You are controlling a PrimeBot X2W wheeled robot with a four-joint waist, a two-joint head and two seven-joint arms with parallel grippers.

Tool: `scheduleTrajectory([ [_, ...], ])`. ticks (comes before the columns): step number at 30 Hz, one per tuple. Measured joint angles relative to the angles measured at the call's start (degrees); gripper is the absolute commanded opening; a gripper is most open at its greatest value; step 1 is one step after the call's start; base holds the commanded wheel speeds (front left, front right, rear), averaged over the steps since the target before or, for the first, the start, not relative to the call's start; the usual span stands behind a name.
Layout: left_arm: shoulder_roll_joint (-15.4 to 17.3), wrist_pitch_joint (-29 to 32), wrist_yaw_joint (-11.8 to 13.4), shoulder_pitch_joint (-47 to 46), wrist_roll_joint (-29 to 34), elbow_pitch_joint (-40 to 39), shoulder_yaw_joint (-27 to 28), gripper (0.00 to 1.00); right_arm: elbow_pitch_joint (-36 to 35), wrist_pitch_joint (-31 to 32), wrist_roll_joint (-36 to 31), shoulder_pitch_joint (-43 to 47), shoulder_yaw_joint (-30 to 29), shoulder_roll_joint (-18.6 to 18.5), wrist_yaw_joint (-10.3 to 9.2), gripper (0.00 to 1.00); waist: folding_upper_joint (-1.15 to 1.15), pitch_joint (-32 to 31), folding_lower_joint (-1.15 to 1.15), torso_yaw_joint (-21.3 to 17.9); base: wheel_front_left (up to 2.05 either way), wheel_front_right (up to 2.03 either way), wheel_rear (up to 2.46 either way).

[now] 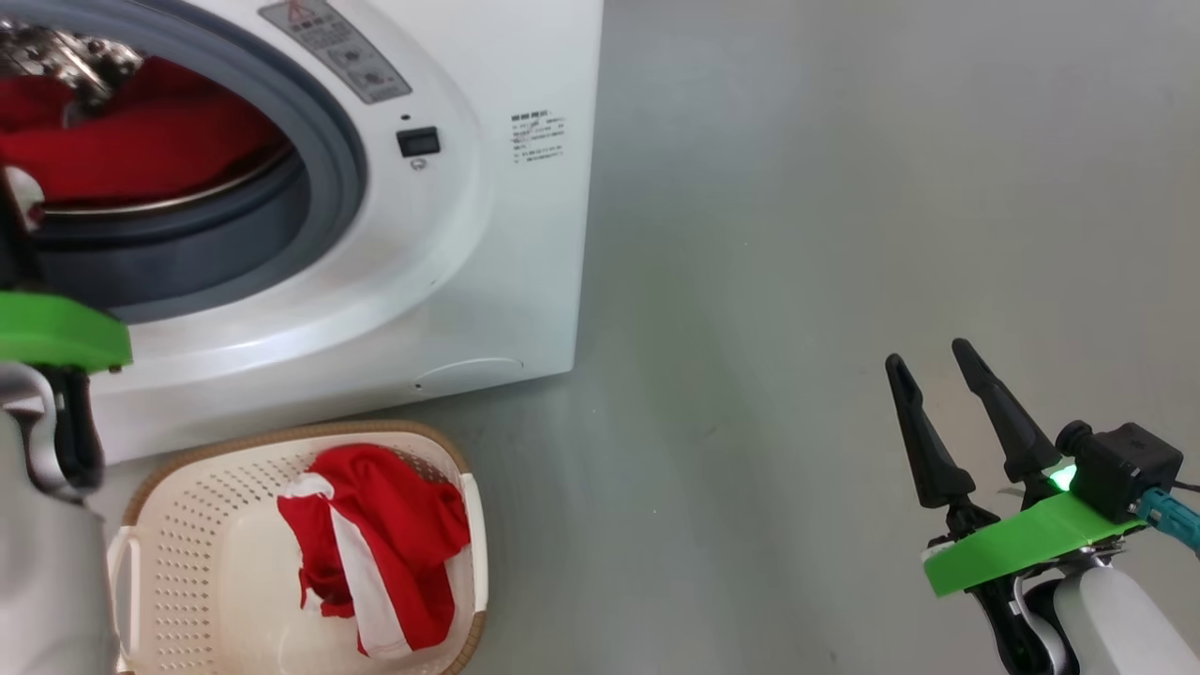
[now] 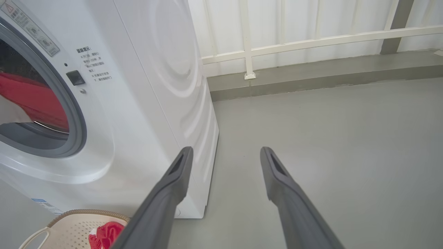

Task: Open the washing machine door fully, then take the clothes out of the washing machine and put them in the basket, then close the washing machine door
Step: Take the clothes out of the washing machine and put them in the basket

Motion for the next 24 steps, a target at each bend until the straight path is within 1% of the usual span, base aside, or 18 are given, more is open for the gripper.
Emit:
scheduleTrajectory([
  [5, -2.7, -0.2, -0.7, 5.8, 0.4, -8.5, 2.7, 0.0, 0.2, 0.0, 0.0, 1.3, -0.5, -0.1, 0.0, 1.0, 0.0, -1.9, 0.0, 0.6, 0.0, 0.0, 0.0],
  [14, -6.9, -0.2, -2.0, 13.3, 2.9, -23.4, 5.8, 0.0, 0.1, 0.0, 0.0, 3.1, -1.6, -0.1, 0.0, 1.0, 0.0, -3.6, 0.0, 2.2, 0.0, 0.0, 0.0],
  [21, -8.9, -0.3, -2.8, 17.9, 4.1, -33.3, 6.4, 0.0, 0.0, 0.0, 0.0, 3.3, -1.8, -0.1, 0.0, 1.0, 0.0, -3.9, 0.0, 2.8, 0.0, 0.0, 0.0],
  [24, -9.1, -0.3, -3.0, 19.4, 4.2, -36.9, 6.8, 0.0, -0.1, 0.0, -0.1, 3.4, -1.8, -0.1, 0.0, 1.0, 0.0, -4.1, 0.0, 3.1, 0.0, 0.0, 0.0],
])
